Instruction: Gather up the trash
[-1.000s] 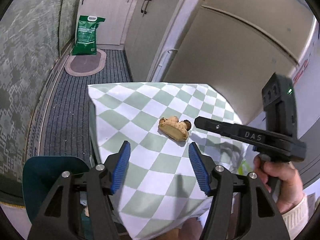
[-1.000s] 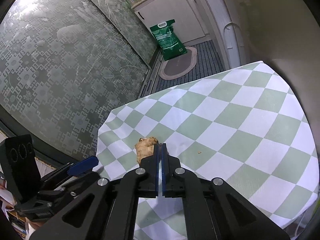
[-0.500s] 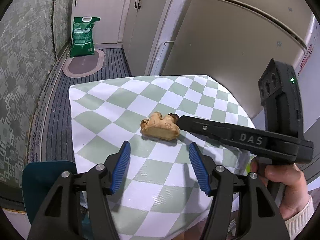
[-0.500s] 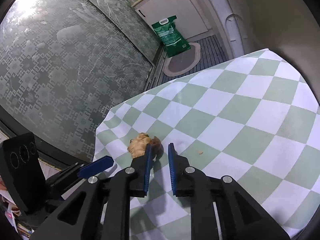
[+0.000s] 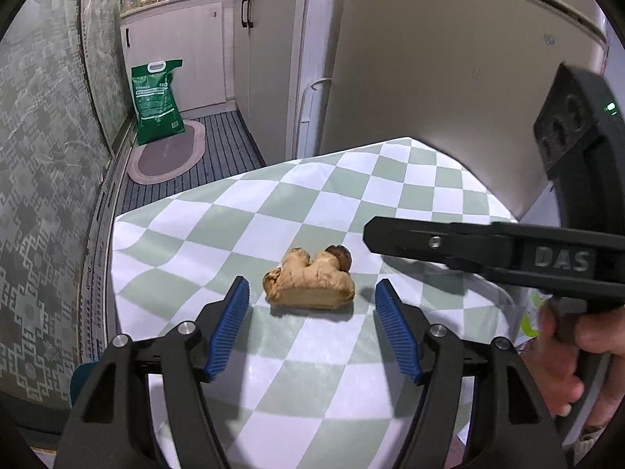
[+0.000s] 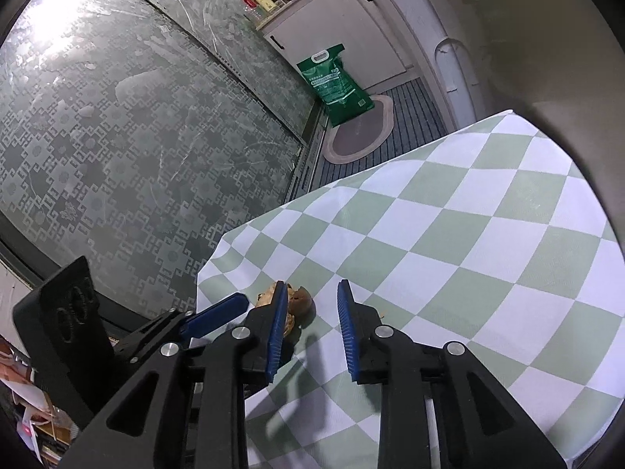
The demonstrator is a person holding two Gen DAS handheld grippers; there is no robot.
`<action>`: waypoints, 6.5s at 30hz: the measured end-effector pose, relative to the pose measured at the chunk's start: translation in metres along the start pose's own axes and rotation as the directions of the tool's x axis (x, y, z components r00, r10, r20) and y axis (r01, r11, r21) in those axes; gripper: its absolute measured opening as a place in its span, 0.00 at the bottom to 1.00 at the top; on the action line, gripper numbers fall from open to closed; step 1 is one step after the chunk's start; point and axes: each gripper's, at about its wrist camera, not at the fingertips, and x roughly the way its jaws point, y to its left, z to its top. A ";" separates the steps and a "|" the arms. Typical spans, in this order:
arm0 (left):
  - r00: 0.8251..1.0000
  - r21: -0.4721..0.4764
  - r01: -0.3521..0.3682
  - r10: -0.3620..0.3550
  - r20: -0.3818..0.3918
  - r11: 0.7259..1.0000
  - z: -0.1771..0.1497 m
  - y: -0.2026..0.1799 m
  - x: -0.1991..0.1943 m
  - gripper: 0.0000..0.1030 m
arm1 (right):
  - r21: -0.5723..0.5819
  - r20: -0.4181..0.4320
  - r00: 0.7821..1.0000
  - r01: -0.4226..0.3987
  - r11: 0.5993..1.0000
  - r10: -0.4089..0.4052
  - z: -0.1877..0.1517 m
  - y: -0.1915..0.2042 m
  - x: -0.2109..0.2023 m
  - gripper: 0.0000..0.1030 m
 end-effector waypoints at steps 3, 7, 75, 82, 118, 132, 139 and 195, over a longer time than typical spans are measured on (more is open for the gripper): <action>1.000 0.001 -0.013 0.013 -0.011 1.000 0.000 0.000 0.006 0.51 | -0.003 -0.001 1.000 -0.005 1.000 0.005 0.000 -0.001 -0.002 0.34; 1.000 -0.004 -0.010 0.010 -0.008 1.000 0.000 0.003 0.005 0.49 | -0.014 -0.010 1.000 -0.002 1.000 0.002 0.000 0.000 0.000 0.34; 0.988 -0.276 -0.131 0.101 -0.119 0.952 -0.128 0.206 -0.083 0.49 | -0.560 -0.030 0.974 0.169 0.811 -0.223 -0.055 0.222 0.095 0.16; 0.980 -0.274 -0.147 0.103 -0.170 0.950 -0.144 0.212 -0.065 0.49 | -0.559 -0.064 0.975 0.142 0.817 -0.213 -0.061 0.229 0.107 0.16; 0.981 -0.320 -0.177 0.140 -0.136 0.931 -0.148 0.238 -0.101 0.43 | -0.574 -0.253 0.928 0.083 0.815 -0.272 -0.107 0.233 0.180 0.16; 0.983 -0.339 -0.166 0.183 0.017 0.926 -0.127 0.241 -0.166 0.28 | -0.599 -0.348 0.870 0.080 0.797 -0.349 -0.145 0.218 0.231 0.16; 0.982 -0.324 -0.153 0.179 0.053 0.934 -0.127 0.236 -0.187 0.25 | -0.622 -0.389 0.828 0.086 0.778 -0.403 -0.168 0.210 0.257 0.16; 0.905 -0.353 -0.282 0.370 0.210 0.892 -0.152 0.114 -0.256 0.97 | -0.553 0.173 0.948 0.317 0.771 -0.266 -0.126 0.188 -0.064 0.97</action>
